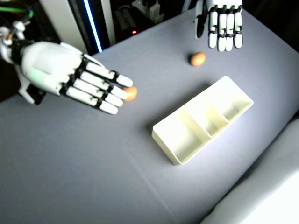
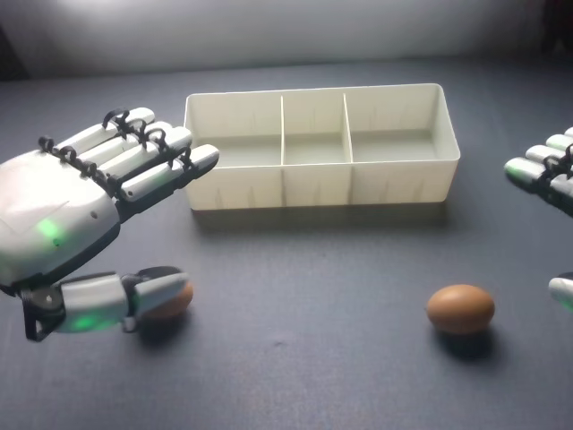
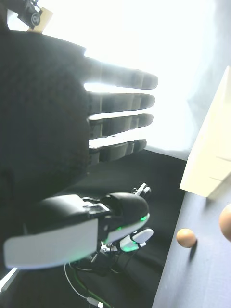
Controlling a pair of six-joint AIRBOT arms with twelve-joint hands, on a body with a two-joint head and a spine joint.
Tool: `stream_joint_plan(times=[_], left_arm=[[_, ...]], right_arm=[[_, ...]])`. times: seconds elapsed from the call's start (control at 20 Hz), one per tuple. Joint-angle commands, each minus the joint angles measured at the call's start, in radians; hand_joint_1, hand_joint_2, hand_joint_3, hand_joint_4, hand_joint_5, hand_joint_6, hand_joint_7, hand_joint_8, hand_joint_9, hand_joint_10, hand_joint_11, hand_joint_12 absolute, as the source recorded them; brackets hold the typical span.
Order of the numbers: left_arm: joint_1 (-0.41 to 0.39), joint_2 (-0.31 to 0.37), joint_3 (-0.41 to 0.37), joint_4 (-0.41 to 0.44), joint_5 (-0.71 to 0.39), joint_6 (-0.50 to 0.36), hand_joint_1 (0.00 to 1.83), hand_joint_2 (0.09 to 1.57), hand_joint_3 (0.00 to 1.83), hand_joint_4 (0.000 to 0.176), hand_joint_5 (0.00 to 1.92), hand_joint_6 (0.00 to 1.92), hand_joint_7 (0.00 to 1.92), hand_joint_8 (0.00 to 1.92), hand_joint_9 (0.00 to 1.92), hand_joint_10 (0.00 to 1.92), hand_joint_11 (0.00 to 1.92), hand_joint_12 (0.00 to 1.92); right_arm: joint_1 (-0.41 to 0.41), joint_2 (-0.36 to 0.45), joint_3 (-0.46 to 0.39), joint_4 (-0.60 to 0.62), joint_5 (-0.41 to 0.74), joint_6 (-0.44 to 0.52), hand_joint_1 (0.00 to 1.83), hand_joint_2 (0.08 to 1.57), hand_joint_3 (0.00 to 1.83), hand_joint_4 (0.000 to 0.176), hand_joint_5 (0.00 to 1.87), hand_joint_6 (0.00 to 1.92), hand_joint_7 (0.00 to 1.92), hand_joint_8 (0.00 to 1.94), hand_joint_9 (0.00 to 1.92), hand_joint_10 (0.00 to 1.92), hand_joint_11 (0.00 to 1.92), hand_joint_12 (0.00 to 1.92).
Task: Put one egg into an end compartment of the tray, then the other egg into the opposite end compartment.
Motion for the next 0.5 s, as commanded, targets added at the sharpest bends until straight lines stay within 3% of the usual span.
stream_joint_plan(times=[0.0,0.1,0.25,0.3,0.35,0.45], left_arm=[[-0.008,0.001,0.002,-0.001,-0.129,-0.002,0.10,1.28,0.03,0.077,0.00,0.00,0.00,0.00,0.00,0.00,0.00,0.00],[-0.008,0.001,0.001,0.002,-0.125,-0.006,0.12,1.27,0.02,0.094,0.00,0.00,0.00,0.00,0.00,0.00,0.00,0.00],[-0.007,0.001,0.001,0.003,-0.123,-0.007,0.12,1.26,0.01,0.101,0.00,0.00,0.00,0.00,0.00,0.00,0.00,0.00],[-0.005,0.002,0.001,0.003,-0.119,-0.010,0.20,1.27,0.01,0.080,0.00,0.00,0.00,0.00,0.01,0.00,0.03,0.01],[-0.002,0.003,0.000,0.003,-0.115,-0.014,0.24,1.28,0.00,0.065,0.00,0.00,0.04,0.01,0.08,0.02,0.00,0.33],[0.006,0.005,-0.003,0.007,-0.099,-0.019,0.37,1.22,0.00,0.073,0.00,0.00,0.10,0.02,0.13,0.03,0.00,0.61]], right_arm=[[0.004,-0.001,0.006,0.004,0.127,-0.004,0.24,1.36,0.05,0.000,0.00,0.00,0.00,0.00,0.00,0.00,0.00,0.00],[0.004,-0.003,0.006,0.006,0.129,-0.004,0.25,1.37,0.04,0.000,0.00,0.00,0.00,0.00,0.00,0.00,0.00,0.00],[0.001,-0.004,0.006,0.009,0.132,-0.004,0.27,1.40,0.03,0.000,0.00,0.00,0.00,0.00,0.00,0.00,0.00,0.00],[-0.001,-0.004,0.006,0.010,0.133,-0.004,0.26,1.40,0.03,0.000,0.00,0.00,0.00,0.00,0.00,0.00,0.00,0.00],[-0.001,-0.004,0.006,0.011,0.133,-0.004,0.26,1.40,0.03,0.000,0.00,0.00,0.00,0.00,0.00,0.00,0.00,0.00],[-0.004,-0.006,0.005,0.021,0.143,-0.004,0.24,1.40,0.02,0.000,0.00,0.00,0.00,0.00,0.00,0.00,0.00,0.00]])
